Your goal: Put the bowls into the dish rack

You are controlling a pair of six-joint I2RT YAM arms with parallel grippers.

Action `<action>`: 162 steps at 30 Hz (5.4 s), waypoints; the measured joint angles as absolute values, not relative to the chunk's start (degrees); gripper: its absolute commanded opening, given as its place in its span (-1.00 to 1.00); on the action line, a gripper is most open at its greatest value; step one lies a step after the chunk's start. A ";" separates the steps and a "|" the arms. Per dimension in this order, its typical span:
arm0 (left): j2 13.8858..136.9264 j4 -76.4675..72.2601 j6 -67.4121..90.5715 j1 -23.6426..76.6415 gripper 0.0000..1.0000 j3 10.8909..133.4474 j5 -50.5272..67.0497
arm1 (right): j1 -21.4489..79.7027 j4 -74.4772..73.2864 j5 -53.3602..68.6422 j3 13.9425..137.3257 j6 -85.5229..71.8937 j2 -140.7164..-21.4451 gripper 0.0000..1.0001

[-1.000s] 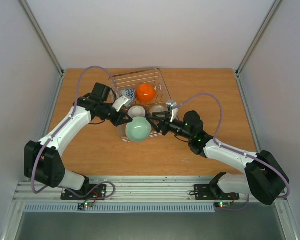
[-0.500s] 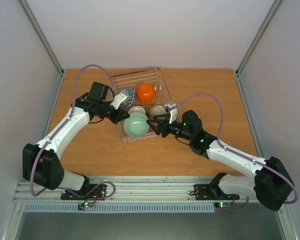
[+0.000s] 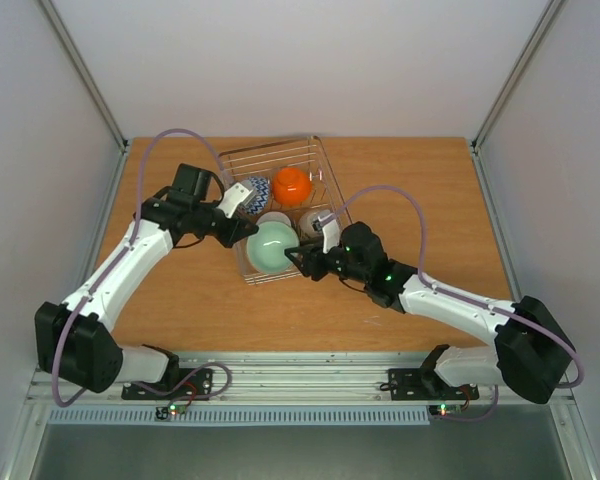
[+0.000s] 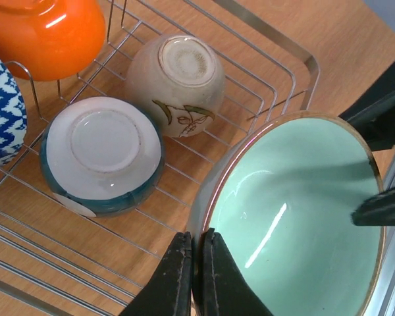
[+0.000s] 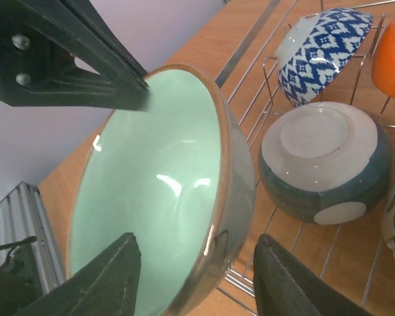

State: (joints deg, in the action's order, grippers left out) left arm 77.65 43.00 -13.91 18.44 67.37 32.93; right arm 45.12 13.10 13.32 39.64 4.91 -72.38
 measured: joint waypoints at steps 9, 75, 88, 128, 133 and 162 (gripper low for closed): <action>75.29 45.19 -13.56 18.39 -0.99 66.94 34.70 | 44.82 11.99 6.72 40.97 3.95 -75.40 -0.97; 84.36 50.85 -19.73 18.35 -0.99 68.79 56.25 | 31.11 69.06 33.15 25.19 -17.17 -90.39 -0.98; 84.36 51.18 -19.88 18.46 -0.99 68.77 53.49 | 30.74 71.66 34.54 25.45 -18.70 -90.61 0.03; 79.75 46.35 -24.71 30.55 -0.99 67.35 4.78 | 30.15 31.05 17.74 25.45 -4.75 -64.25 0.17; 80.55 47.07 -28.95 31.70 -0.99 67.35 -1.32 | 30.15 30.76 17.74 25.45 -4.75 -64.25 0.17; 86.43 47.64 -40.75 39.35 -0.99 67.26 -24.16 | 30.15 30.39 17.74 24.88 -4.84 -63.57 0.17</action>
